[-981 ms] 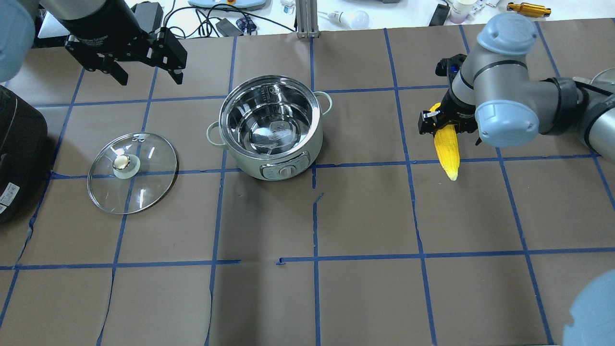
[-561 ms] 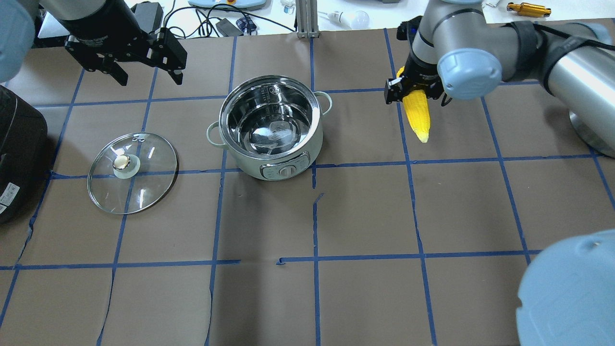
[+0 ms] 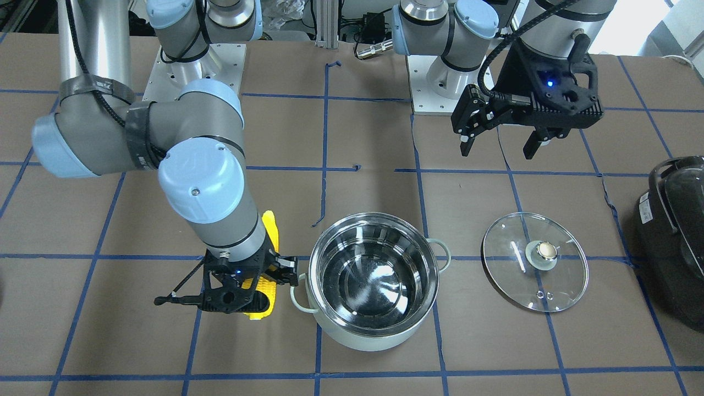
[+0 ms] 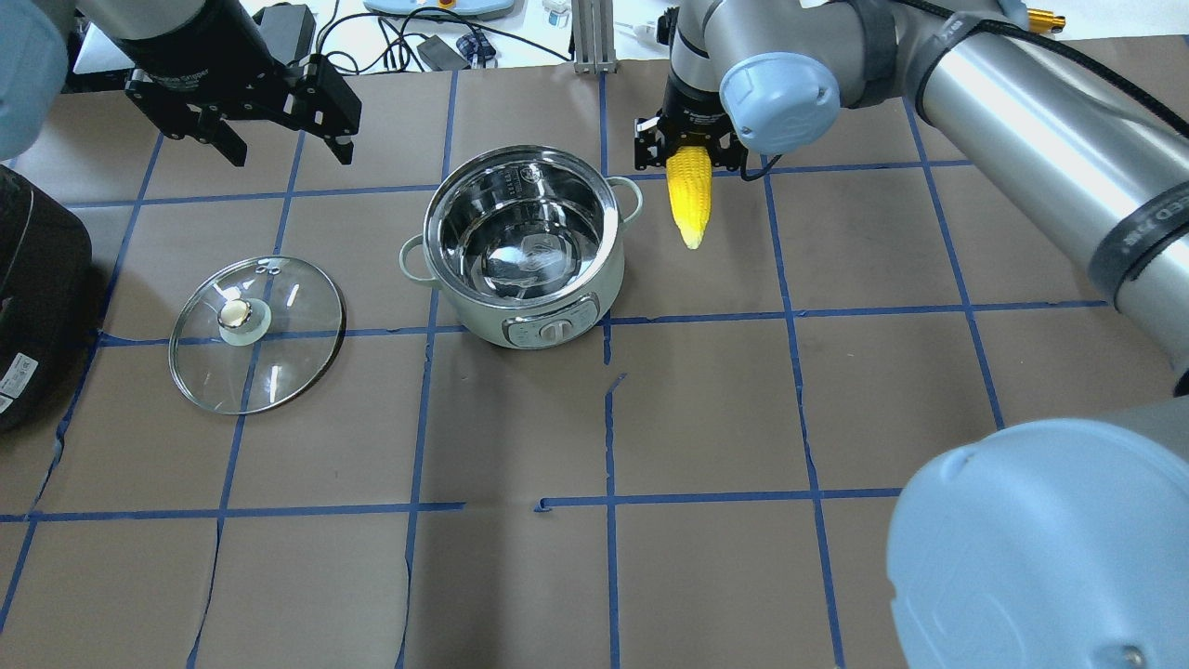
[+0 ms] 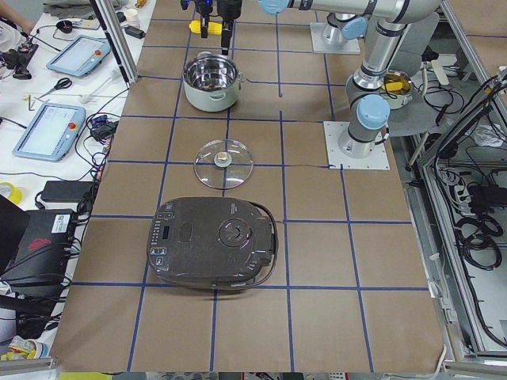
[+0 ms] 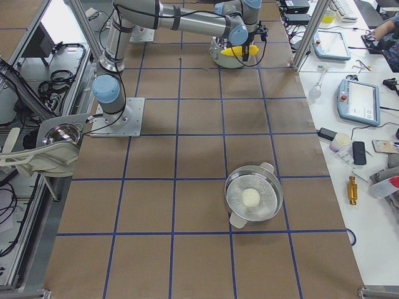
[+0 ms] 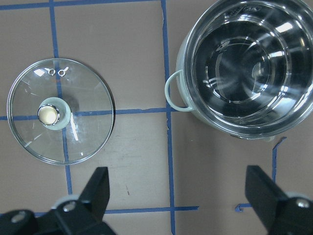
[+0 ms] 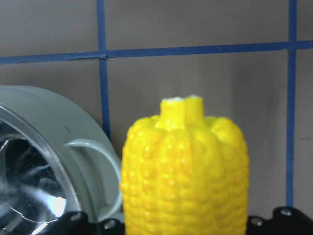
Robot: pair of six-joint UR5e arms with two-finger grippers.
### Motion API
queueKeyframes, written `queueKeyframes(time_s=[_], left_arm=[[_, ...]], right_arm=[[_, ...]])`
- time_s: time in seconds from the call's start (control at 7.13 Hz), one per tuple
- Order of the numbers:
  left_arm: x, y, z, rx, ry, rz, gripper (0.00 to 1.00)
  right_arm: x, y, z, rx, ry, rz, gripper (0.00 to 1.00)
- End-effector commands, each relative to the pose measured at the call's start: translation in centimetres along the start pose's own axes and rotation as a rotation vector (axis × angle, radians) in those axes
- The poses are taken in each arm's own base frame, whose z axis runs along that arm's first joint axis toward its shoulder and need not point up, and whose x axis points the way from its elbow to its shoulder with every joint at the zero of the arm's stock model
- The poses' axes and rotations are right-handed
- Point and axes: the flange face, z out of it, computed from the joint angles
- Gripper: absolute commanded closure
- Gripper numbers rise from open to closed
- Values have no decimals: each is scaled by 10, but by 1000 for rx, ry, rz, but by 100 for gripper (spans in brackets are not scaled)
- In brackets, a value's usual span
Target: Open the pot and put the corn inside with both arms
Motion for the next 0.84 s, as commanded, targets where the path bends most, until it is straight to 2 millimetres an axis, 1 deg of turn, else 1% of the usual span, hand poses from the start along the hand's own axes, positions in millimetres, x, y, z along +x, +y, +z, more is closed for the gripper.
queueKeyframes(time_s=[0.0,0.14,0.28,0.42,0.56,0.7], left_arm=[[0,1,4,-8,0,-1,0],[0,1,5,-10,0,-1,0],[0,2,4,-10,0,-1,0],[0,2,4,-8,0,-1,0],[0,2,3,-7,0,-1,0],[0,2,3,-8,0,-1,0]], right_arm=[[-85,4,6,15,-29,39,99],[-118,9,14,13,-33,35,99],[-136,10,20,15,-38,43,98],[-144,11,31,11,-37,37,96],[-151,15,42,-4,-36,18,92],[-154,18,49,-13,-34,-30,78]])
